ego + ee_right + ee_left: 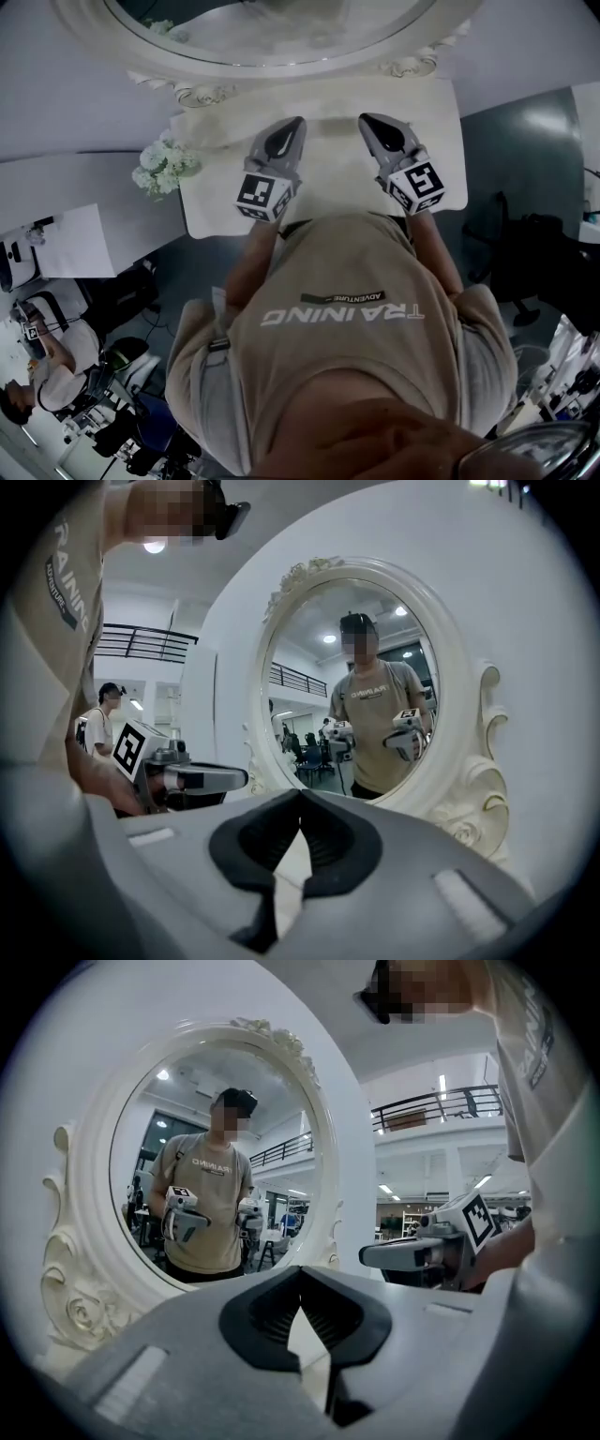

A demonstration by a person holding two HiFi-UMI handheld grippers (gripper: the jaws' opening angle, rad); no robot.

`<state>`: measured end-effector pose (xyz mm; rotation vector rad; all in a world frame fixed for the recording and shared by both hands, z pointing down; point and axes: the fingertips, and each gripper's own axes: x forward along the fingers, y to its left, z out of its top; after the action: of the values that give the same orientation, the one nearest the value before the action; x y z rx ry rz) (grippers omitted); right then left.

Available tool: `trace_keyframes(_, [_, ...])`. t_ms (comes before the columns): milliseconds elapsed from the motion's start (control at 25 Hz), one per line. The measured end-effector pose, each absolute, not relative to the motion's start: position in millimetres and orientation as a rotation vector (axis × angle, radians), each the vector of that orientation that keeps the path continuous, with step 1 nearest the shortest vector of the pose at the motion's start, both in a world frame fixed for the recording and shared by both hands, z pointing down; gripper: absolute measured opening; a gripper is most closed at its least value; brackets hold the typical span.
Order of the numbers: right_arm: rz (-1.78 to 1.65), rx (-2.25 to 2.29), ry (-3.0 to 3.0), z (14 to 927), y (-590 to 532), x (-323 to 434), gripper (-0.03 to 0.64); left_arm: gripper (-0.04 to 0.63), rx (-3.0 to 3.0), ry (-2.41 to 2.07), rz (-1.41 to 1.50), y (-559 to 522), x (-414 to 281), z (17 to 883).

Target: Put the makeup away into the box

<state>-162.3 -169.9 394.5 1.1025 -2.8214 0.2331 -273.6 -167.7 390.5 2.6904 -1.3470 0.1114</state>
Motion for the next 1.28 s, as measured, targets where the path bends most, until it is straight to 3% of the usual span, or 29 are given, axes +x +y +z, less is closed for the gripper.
trace_keyframes(440, [0.274, 1.117, -2.821, 397.4, -157.8, -150.3, 0.003, 0.008, 2.692, -1.319, 0.121, -156.9, -253.7, 386.8])
trace_keyframes(1280, [0.222, 1.122, -2.742, 390.5, -157.8, -155.3, 0.003, 0.008, 2.671, -1.343, 0.212, -148.8, -281.7, 388.0])
